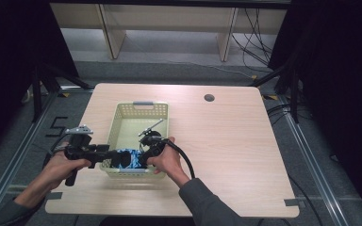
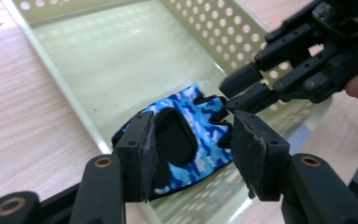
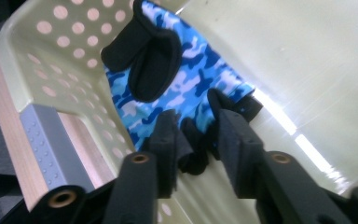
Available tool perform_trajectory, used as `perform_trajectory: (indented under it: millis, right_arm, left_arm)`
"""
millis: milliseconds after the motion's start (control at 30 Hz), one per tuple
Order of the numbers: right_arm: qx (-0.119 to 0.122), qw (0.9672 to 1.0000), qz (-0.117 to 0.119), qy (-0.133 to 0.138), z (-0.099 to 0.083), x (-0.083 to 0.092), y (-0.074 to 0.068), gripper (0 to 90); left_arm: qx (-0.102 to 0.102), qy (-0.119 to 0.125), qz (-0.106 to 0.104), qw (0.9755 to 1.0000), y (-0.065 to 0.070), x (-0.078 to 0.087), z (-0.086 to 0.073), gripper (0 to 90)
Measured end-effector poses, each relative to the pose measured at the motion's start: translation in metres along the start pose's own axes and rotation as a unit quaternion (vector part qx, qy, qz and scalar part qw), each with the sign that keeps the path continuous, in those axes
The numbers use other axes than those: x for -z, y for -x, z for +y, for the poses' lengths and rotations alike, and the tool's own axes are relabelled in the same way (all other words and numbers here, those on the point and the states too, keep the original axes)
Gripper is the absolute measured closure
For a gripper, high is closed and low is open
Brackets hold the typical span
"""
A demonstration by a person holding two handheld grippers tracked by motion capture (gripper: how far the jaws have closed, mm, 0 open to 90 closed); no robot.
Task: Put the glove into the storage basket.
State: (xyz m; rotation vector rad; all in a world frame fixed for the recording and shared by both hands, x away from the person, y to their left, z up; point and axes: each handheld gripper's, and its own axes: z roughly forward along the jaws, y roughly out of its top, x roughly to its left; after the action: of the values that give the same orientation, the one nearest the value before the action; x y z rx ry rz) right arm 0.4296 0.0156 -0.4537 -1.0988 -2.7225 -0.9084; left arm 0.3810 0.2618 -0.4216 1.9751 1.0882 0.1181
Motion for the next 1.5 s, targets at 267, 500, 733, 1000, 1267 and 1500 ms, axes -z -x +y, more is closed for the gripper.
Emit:
perform_trajectory:
  millis: [267, 500, 733, 1000, 1267, 1500]
  right_arm:
    - [0.012, 0.9990, -0.014, 0.039, 0.005, 0.017, -0.001, 48.9]
    - [0.021, 0.9961, -0.018, 0.084, -0.001, 0.041, -0.005, 42.5]
    - [0.035, 0.9926, -0.013, 0.115, -0.015, 0.067, -0.002, 41.5]
    - [0.028, 0.9901, -0.001, 0.138, -0.041, 0.089, 0.009, 39.8]
    - [0.011, 0.9863, 0.008, 0.164, -0.065, 0.109, 0.015, 38.2]
    - [0.004, 0.9855, 0.005, 0.169, -0.086, 0.118, 0.017, 36.4]
  left_arm:
    - [0.001, 0.014, -0.013, 0.9998, 0.019, 0.003, 0.000, 39.9]
    - [-0.006, 0.030, -0.035, 0.9989, 0.040, 0.003, -0.006, 34.8]
    - [-0.018, 0.037, -0.057, 0.9975, 0.060, 0.002, -0.013, 33.5]
    - [-0.031, 0.040, -0.096, 0.9941, 0.088, -0.009, -0.022, 31.8]
    - [-0.049, 0.034, -0.095, 0.9937, 0.102, -0.018, -0.026, 28.3]
    - [-0.073, 0.027, -0.104, 0.9914, 0.110, -0.031, -0.035, 27.6]
